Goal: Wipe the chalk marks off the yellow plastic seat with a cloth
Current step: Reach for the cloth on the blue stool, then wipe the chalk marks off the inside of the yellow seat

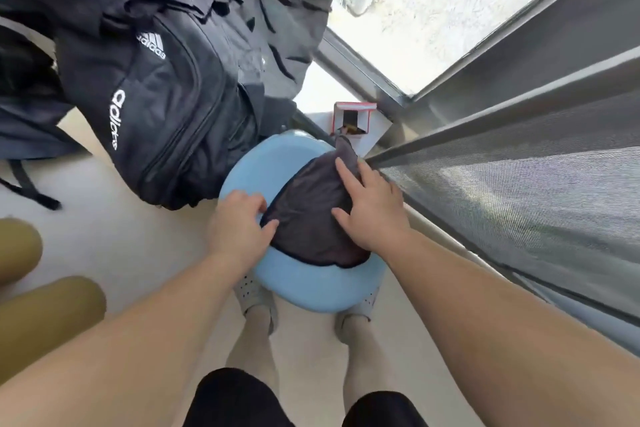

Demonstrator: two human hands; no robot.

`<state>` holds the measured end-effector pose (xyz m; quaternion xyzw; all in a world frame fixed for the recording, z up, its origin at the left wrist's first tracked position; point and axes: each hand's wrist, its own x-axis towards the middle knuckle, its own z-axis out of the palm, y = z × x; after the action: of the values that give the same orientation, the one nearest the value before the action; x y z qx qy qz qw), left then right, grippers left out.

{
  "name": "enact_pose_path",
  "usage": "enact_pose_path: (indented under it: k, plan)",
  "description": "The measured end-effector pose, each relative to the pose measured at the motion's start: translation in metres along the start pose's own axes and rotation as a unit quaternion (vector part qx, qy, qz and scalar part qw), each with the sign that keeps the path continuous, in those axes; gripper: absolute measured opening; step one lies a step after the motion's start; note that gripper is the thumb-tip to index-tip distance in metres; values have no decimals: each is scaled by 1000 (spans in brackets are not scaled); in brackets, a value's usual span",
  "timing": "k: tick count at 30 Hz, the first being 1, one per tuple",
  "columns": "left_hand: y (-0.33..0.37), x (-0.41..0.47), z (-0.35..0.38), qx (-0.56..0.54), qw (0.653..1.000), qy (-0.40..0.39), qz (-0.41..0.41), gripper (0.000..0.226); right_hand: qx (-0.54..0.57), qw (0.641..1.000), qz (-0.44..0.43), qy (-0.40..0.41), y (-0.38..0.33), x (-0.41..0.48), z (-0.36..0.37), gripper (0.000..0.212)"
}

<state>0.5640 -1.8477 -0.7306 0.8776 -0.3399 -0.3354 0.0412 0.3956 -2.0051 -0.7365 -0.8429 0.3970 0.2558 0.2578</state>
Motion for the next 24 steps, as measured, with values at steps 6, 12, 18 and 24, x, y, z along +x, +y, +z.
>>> enact_pose_path:
  k: [6,12,18,24]
  plan:
    - [9,0,0,-19,1000,-21,-13,8,19,994,-36,99,19,-12,14,37]
    - [40,-62,-60,-145,987,14,-73,10,-56,992,-78,86,18,-77,-33,23]
    - [54,-178,-149,-69,992,42,-99,28,-102,973,-194,77,-29,-177,-116,61]
    - [22,-306,-216,-137,972,130,-138,14,15,931,-318,179,-91,-263,-147,39]
